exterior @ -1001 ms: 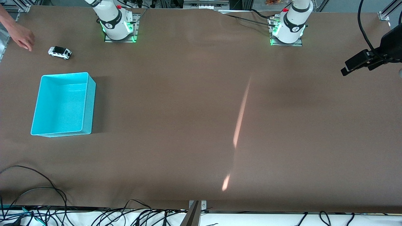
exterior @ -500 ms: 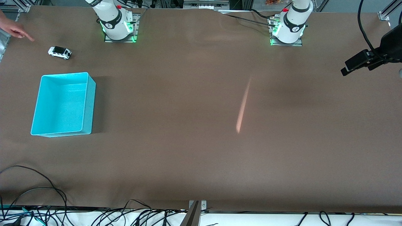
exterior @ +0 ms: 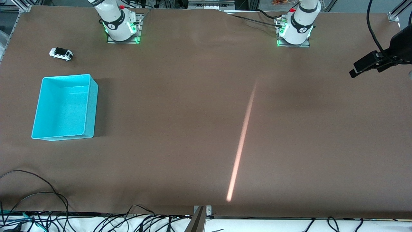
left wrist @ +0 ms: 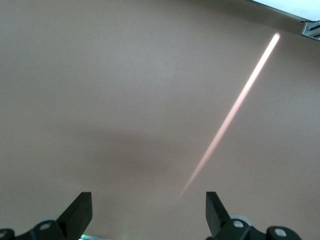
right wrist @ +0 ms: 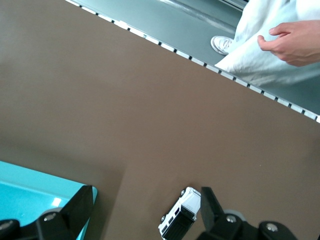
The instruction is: Wind and store white jeep toy
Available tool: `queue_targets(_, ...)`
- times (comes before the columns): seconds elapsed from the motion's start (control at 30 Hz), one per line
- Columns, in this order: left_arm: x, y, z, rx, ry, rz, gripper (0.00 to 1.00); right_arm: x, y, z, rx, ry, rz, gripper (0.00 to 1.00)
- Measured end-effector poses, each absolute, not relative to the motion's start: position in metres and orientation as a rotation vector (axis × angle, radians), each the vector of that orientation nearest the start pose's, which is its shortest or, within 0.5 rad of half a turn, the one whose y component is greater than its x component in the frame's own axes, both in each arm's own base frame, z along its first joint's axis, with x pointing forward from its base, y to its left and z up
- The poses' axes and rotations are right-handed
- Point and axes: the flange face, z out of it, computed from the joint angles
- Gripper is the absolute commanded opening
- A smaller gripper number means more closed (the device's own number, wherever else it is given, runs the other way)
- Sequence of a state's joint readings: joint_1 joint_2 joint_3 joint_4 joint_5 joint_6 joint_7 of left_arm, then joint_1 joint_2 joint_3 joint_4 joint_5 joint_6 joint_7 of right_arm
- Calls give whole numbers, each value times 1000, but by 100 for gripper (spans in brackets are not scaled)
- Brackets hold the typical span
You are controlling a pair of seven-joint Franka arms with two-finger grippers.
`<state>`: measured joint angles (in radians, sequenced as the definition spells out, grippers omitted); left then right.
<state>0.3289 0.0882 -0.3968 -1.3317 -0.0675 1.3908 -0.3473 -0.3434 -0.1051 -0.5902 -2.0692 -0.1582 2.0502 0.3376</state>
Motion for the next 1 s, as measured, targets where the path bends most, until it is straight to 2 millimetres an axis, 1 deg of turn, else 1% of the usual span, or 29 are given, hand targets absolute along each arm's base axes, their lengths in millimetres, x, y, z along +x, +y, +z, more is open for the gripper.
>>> queue_targets(0.1, 559, -33, 674, -3205, -435, 68, 100, 303, -437, 467, -2625, 1895, -54, 94)
queue_targets(0.2, 559, -33, 674, -3205, -435, 68, 100, 311, -428, 460, -2572, 1960, -39, 94)
queue_targets(0.43, 559, -33, 674, -3205, -435, 68, 100, 363, -376, 451, -2440, 2129, -39, 94)
queue_targets(0.57, 559, -33, 674, -3205, -435, 68, 100, 381, -353, 444, -2411, 2168, -24, 93)
queue_targets(0.77, 559, -33, 674, -3205, -435, 68, 100, 387, -332, 425, -2408, 2195, 34, 93)
queue_targets(0.9, 559, -33, 674, -3205, -435, 68, 100, 382, -323, 406, -2433, 2230, 89, 93)
queue_targets(1.0, 559, -33, 674, -3205, -435, 68, 100, 375, -322, 394, -2426, 2260, 109, 92)
